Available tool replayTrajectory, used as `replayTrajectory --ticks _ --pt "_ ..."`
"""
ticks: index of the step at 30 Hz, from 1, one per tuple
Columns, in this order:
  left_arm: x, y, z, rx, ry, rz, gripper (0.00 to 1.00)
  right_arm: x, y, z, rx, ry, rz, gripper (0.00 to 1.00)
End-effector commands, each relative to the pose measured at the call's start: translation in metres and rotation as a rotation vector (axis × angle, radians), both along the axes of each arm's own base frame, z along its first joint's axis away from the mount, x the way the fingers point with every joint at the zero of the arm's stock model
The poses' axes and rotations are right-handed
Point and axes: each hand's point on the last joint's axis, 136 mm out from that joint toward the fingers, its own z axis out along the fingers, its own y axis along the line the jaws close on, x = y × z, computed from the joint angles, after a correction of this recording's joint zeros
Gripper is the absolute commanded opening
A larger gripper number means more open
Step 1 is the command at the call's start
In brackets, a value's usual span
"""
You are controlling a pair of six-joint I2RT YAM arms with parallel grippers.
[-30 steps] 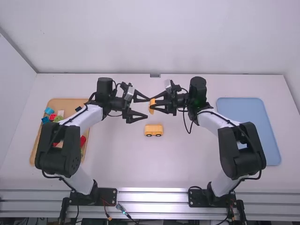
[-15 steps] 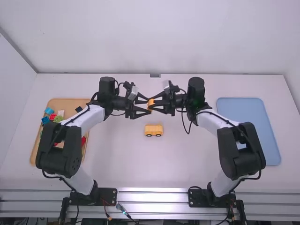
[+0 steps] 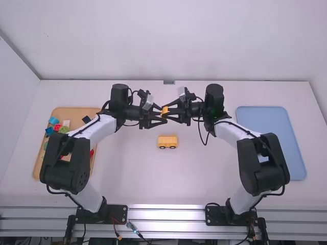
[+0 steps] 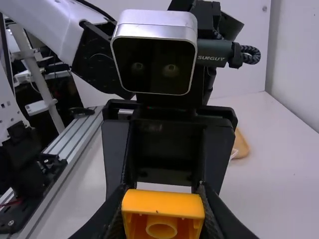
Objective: Assemble lego blocks to make yellow taxi
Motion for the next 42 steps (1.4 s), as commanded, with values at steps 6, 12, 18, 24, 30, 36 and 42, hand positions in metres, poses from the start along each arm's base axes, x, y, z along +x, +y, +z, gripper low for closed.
replayTrajectory --ticks 6,12,18,24,30,36,42 --pt "0.003 0.006 0.000 -0.008 0.007 0.007 0.43 0.003 0.001 0.012 0.009 -0.028 0.002 0.03" --pt "0.001 0.003 0.000 -0.007 0.008 -0.002 0.37 0.004 0.001 0.012 0.009 -0.028 0.001 0.02" --pt "0.001 0.003 -0.001 -0.007 0.011 -0.001 0.13 0.003 0.001 0.012 0.009 -0.028 0.002 0.06" --pt "0.002 0.003 -0.001 -0.005 0.003 0.001 0.02 0.004 0.001 0.012 0.009 -0.029 0.001 0.24" --pt "0.011 0.004 -0.009 0.038 0.013 0.061 0.02 0.004 0.001 0.012 0.009 -0.034 0.002 0.75" --pt "0.019 0.010 -0.031 0.129 0.029 0.139 0.06 0.012 -0.001 0.011 0.002 -0.023 -0.043 0.99" --pt "0.025 0.028 -0.071 0.368 0.083 0.247 0.02 0.037 -0.010 -0.003 -0.044 0.044 -0.185 0.98"
